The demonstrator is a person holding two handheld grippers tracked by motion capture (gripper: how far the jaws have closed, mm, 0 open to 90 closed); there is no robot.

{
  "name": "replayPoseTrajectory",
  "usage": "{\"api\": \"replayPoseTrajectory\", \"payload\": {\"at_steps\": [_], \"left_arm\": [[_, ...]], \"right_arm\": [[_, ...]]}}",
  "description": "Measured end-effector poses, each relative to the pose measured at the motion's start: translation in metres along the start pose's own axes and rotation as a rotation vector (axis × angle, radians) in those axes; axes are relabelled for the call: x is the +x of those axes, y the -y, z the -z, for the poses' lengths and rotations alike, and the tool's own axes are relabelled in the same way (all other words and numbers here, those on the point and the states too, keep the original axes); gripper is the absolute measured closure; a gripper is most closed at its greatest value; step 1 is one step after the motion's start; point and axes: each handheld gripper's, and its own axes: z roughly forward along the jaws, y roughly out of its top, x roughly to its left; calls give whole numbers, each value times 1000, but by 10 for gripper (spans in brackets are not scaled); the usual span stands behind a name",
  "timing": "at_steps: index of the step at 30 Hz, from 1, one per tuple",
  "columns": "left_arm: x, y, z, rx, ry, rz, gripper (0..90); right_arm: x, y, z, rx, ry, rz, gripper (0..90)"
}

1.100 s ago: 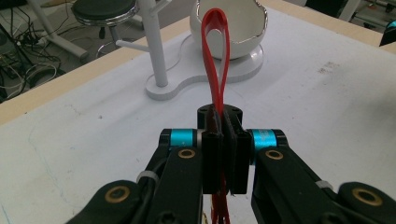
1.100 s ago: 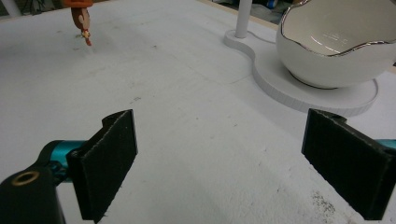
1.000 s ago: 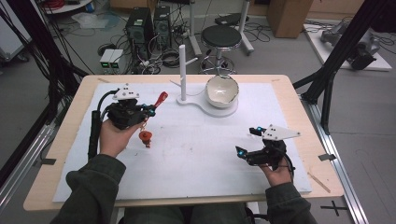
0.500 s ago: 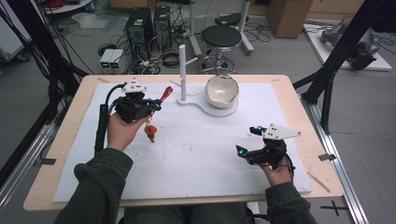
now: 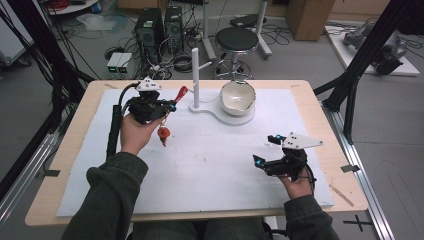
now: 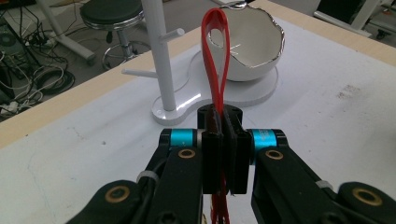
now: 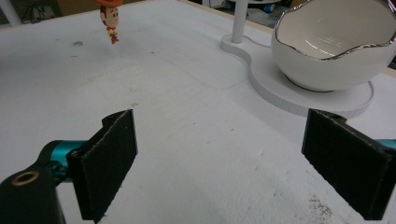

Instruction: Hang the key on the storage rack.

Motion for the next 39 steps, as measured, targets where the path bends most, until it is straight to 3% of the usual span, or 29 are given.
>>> {"api": "replayPoseTrajectory", "payload": {"at_steps": [9, 28, 39], "left_arm": [[2, -2, -9, 2, -2, 19, 866], [1, -22, -25, 13, -19, 4, 866], [1, -25, -39, 13, -35, 25, 866]], "right_arm": [[-1, 0, 0, 1, -2, -3, 94], [-2, 0, 0, -6, -1, -9, 94], [-2, 0, 1, -8, -4, -9, 94]]}}
